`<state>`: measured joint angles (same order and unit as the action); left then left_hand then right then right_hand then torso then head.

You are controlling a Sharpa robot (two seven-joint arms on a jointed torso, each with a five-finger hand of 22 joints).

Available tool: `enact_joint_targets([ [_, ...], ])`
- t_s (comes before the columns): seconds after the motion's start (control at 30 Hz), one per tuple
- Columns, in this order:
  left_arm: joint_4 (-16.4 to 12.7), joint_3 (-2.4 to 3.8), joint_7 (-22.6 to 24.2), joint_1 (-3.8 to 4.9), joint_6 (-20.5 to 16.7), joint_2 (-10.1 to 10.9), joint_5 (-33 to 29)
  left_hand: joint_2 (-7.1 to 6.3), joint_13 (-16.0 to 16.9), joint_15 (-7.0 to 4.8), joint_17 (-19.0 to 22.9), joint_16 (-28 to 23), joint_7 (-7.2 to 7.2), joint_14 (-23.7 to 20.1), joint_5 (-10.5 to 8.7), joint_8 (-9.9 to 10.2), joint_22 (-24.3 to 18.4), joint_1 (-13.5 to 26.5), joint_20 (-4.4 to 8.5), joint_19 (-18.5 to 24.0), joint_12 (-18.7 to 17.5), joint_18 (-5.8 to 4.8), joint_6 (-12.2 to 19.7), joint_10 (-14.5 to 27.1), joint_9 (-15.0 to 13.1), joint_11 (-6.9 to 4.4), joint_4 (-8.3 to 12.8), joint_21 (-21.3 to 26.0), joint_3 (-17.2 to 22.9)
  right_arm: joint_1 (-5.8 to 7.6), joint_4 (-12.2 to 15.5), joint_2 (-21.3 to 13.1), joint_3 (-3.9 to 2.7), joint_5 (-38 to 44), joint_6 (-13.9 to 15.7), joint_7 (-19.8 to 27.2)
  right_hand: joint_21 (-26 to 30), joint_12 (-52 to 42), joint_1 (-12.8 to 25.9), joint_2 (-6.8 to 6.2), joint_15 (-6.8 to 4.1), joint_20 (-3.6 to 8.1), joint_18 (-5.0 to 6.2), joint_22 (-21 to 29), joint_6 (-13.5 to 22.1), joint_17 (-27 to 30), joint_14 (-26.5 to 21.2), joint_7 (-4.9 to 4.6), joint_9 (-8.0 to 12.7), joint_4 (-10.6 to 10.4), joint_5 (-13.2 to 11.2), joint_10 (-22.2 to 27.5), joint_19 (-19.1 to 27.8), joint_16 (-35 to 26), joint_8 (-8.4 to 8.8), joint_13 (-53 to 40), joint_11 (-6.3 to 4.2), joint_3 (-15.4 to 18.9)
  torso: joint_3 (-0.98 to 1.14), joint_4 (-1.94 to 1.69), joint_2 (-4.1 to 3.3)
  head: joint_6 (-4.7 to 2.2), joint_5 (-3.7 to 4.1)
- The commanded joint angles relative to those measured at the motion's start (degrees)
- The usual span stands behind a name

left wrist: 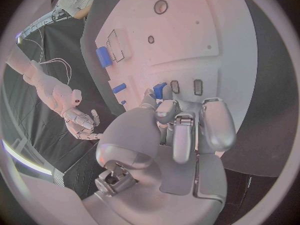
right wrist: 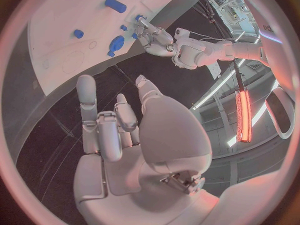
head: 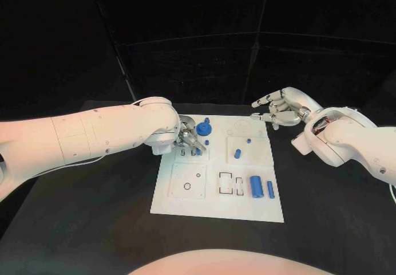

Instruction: Assemble the parts on the task board

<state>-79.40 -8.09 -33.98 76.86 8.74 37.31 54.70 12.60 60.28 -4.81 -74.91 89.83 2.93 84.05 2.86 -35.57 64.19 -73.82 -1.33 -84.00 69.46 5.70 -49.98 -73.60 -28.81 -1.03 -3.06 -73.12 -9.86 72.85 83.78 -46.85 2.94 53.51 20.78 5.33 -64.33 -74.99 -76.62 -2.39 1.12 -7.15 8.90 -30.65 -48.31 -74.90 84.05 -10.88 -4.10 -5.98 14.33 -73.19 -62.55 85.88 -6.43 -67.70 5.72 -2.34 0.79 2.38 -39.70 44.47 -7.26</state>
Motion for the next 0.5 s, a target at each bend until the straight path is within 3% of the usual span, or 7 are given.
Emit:
enact_joint_targets([
  [0.03, -0.21, -0.05, -0.45, 0.01, 0.88, 0.04, 0.42, 0.38, -0.25, -0.26, -15.09, 0.17, 0.05, 5.95, 0.08, 0.17, -0.08, -0.96, 0.41, -0.27, -0.29, -0.93, 0.41, 0.22, -0.09, -0.29, 0.72, -0.12, 0.92, 0.12, -0.1, 0.12, -0.05, -0.19, -0.47, 0.11, 0.37, -0.1, -0.34, 0.13, -0.21, 0.21, 1.0, 0.01, -0.07, -3.68, 3.42, 0.38, -0.04, -0.04, 0.27, 0.01, 0.03, -0.15, -0.26, 0.04, -0.29, 0.25, -0.02, 0.0, 0.0, 0.06, -0.01],
  [0.13, -0.57, -0.05, -0.41, 0.01, 0.58, 0.31, 0.35, 0.71, -0.35, -0.32, -15.09, 0.17, -0.03, 5.95, 0.65, 0.52, -0.12, -1.73, 0.45, -0.24, -0.48, -0.91, 0.7, 0.37, -0.02, -0.34, 1.78, -0.04, 2.76, 0.12, -0.21, 0.18, -0.05, -0.19, -0.53, 0.05, 0.36, -0.11, -0.38, 0.14, -0.22, 0.21, 1.0, -0.01, -0.06, -3.69, 3.43, 0.38, -0.03, -0.03, 0.35, 0.0, 0.02, -0.15, -0.27, 0.02, -0.29, 0.26, -0.02, 0.01, 0.0, 0.09, -0.01],
  [0.33, -1.65, -0.05, -0.06, 0.0, -1.7, 1.38, -1.06, 0.42, -0.86, -0.5, -15.09, 0.17, -0.09, 5.95, 3.76, 1.31, -0.37, -3.59, 0.64, -0.16, -1.29, -0.84, 1.25, 0.92, 0.18, -0.46, 5.21, 0.24, 8.79, 0.11, -0.42, 0.18, -0.05, 0.19, -0.49, -0.53, 0.39, -0.1, -0.48, 0.15, -0.23, 0.22, 1.01, 0.06, -0.04, -3.63, 3.42, 0.39, -0.02, -0.01, 0.62, 0.01, 0.03, -0.18, -0.32, 0.06, -0.3, 0.32, -0.04, -0.2, 0.04, 0.1, 0.16],
  [0.4, -2.09, -0.05, 0.24, -0.01, -2.74, 1.83, -1.5, -0.04, -1.07, -0.46, -15.09, 0.17, 0.06, 5.95, 4.0, 1.48, -0.42, -3.55, 0.63, -0.16, -1.6, -0.84, 1.39, 1.01, 0.16, -0.37, 6.51, 0.33, 11.79, 0.11, -0.49, 0.15, -0.05, 0.28, -0.48, -0.65, 0.37, -0.11, -0.47, 0.11, -0.23, 0.23, 0.99, 0.0, -0.04, -3.67, 3.43, 0.4, -0.02, -0.02, 0.72, -0.01, -0.01, -0.17, -0.35, 0.05, -0.3, 0.38, -0.07, -0.26, 0.04, 0.07, 0.23],
  [0.5, -2.71, -0.06, 0.74, -0.02, -4.04, 2.51, -2.57, -1.96, -1.3, -0.23, -15.09, 0.17, 0.15, 5.95, 4.05, 1.54, -0.36, -0.86, 0.42, -0.2, -1.93, -0.85, 1.44, 0.81, -0.09, 0.15, 8.54, 0.41, 19.67, 0.11, -0.51, 0.1, -0.05, 0.34, -0.41, -0.72, 0.37, -0.11, -0.47, 0.11, -0.23, 0.23, 0.99, 0.0, -0.04, -3.67, 3.43, 0.4, -0.02, -0.02, 0.72, -0.01, -0.01, -0.17, -0.35, 0.05, -0.3, 0.38, -0.05, -0.15, 0.02, 0.08, 0.13],
])
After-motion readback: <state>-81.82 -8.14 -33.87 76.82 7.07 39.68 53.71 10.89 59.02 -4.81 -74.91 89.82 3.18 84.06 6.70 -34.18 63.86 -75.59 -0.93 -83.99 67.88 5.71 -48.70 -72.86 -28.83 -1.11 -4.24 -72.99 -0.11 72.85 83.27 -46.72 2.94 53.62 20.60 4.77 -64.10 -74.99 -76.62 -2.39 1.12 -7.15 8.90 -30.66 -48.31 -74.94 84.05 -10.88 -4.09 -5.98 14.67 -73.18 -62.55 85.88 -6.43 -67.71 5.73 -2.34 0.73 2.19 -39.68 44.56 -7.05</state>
